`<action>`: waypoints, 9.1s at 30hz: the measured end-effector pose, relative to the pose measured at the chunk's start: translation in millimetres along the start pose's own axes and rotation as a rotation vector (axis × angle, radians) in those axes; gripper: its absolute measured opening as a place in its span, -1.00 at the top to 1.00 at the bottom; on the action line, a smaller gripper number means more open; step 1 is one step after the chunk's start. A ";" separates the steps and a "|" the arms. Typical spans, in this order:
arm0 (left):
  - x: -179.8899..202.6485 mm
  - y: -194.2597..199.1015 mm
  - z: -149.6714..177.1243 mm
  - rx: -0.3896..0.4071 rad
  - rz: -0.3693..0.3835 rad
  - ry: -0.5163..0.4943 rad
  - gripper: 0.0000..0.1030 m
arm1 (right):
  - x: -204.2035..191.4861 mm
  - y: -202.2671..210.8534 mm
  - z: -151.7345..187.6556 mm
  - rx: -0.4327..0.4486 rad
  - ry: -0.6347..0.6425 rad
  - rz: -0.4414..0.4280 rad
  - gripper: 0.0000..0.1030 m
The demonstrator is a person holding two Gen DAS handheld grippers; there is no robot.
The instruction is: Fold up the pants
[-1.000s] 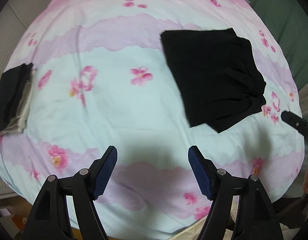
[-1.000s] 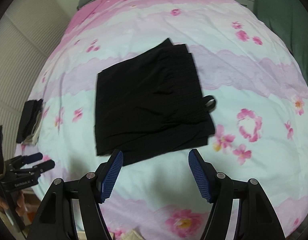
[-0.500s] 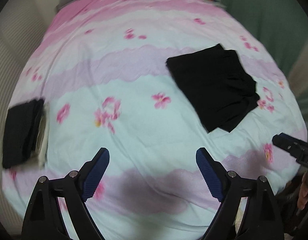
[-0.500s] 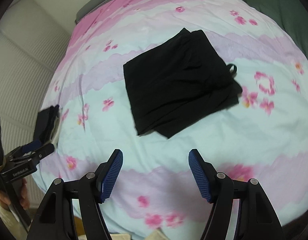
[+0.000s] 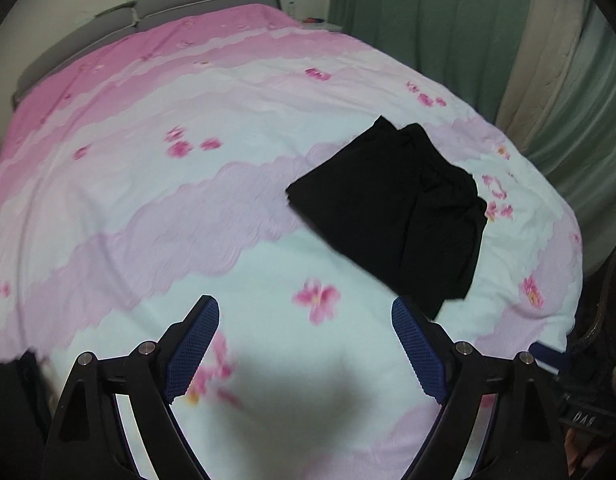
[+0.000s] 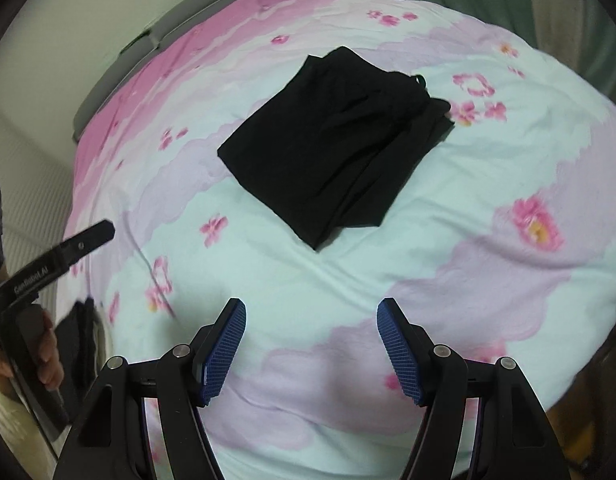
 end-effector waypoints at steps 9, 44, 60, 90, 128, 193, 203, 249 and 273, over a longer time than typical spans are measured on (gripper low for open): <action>-20.9 -120.5 -56.1 -0.037 0.140 -0.004 -0.70 | -18.7 -71.8 -13.3 0.038 -0.114 0.030 -0.33; -47.1 -200.4 -80.2 -0.098 0.262 0.109 0.77 | 22.8 -135.8 -0.8 -0.010 -0.287 0.168 0.97; -43.7 -196.2 -86.3 -0.113 0.248 0.072 0.77 | 4.2 -147.3 -12.3 0.025 -0.341 -0.056 0.53; -56.2 -195.0 -80.2 -0.148 0.172 0.073 0.17 | 25.5 -88.7 -27.8 0.159 -0.264 0.088 0.28; -52.3 -147.3 -28.1 -0.155 0.205 0.007 -0.27 | 3.2 -132.1 24.7 0.094 -0.553 -0.110 -0.37; 75.1 15.2 -55.8 0.036 0.262 -0.089 0.80 | -35.7 32.5 -47.1 0.297 -0.231 -0.053 0.66; 48.2 176.4 83.5 0.084 0.256 0.001 0.80 | -82.3 141.7 73.0 0.280 -0.085 -0.106 0.66; -428.9 394.4 183.6 0.136 0.373 0.129 0.80 | -559.3 156.9 299.5 0.239 0.109 -0.214 0.66; -529.9 203.4 213.1 -0.329 0.201 0.076 0.71 | -591.7 -40.5 371.6 -0.194 -0.450 -0.126 0.65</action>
Point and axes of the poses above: each gripper's, at about its wrist camera, not at the fingertips, and y roughly against the way its jaws point, x to its right, z to its underside, the point moved 3 cm from there along -y, roughly the way its jaws point, and after that the axes turned 4 degrees about z, right-handed, at the moved point
